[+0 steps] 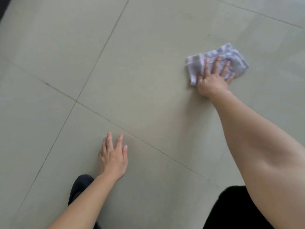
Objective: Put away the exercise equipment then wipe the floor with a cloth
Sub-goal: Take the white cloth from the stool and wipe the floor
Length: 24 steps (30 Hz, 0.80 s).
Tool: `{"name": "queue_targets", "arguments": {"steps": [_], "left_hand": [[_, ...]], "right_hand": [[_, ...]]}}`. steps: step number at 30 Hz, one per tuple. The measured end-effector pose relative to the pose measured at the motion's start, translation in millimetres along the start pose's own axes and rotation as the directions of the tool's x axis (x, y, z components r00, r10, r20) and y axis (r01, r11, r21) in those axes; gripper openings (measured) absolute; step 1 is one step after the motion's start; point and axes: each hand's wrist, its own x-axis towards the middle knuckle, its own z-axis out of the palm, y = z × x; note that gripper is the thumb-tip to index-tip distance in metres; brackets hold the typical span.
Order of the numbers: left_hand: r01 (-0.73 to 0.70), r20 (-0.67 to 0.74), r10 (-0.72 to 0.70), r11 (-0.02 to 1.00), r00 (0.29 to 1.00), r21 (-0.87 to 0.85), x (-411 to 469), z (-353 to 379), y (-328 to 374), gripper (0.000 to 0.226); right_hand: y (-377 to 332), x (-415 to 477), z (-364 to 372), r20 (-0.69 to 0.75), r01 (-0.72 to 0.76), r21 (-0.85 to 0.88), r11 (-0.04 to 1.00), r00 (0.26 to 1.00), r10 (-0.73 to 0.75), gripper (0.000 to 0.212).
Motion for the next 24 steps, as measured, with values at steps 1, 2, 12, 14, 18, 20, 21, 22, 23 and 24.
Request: {"name": "queue_targets", "arguments": {"steps": [1, 2, 12, 14, 18, 20, 21, 22, 23, 24], "left_hand": [[0.014, 0.062, -0.014, 1.000, 0.998, -0.007, -1, 1, -5, 0.055], [0.022, 0.128, -0.019, 0.999, 0.992, -0.026, 0, 3, -7, 0.055], [0.117, 0.275, -0.066, 0.978, 0.959, -0.173, 1, 3, -3, 0.054], [0.111, 0.274, -0.059, 0.977, 0.960, -0.180, -1, 3, -3, 0.054], [0.077, 0.251, -0.027, 0.979, 0.968, -0.191, 3, 3, -7, 0.053], [0.081, 0.236, -0.033, 0.977, 0.971, -0.199, 2, 7, -11, 0.052], [0.073, 0.229, -0.027, 0.978, 0.973, -0.193, 2, 9, -13, 0.051], [0.050, 0.220, -0.010, 0.982, 0.975, -0.181, 3, 10, -15, 0.051], [0.023, 0.204, 0.013, 0.985, 0.979, -0.173, 3, 10, -17, 0.051], [0.001, 0.184, 0.031, 0.985, 0.982, -0.170, 5, 10, -20, 0.050]], "right_hand": [[-19, 0, 7, 0.019, 0.068, -0.020, 0.997, 0.998, -0.067, 0.065], [-29, 1, 12, 0.020, 0.104, -0.040, 0.994, 0.994, -0.103, 0.065], [-22, 3, -1, 0.101, 0.187, -0.233, 0.954, 0.981, -0.168, 0.066], [-22, 5, 0, 0.092, 0.183, -0.247, 0.952, 0.982, -0.165, 0.066], [-25, 8, 2, 0.053, 0.164, -0.252, 0.954, 0.986, -0.156, 0.065], [-27, 4, 7, 0.037, 0.159, -0.240, 0.958, 0.987, -0.155, 0.064], [-28, -1, 11, 0.031, 0.150, -0.228, 0.962, 0.989, -0.147, 0.063], [-29, -9, 16, 0.026, 0.141, -0.218, 0.966, 0.990, -0.139, 0.063], [-31, -18, 24, 0.019, 0.149, -0.221, 0.964, 0.989, -0.148, 0.062], [-35, -31, 34, 0.018, 0.178, -0.233, 0.956, 0.984, -0.178, 0.062]]}}
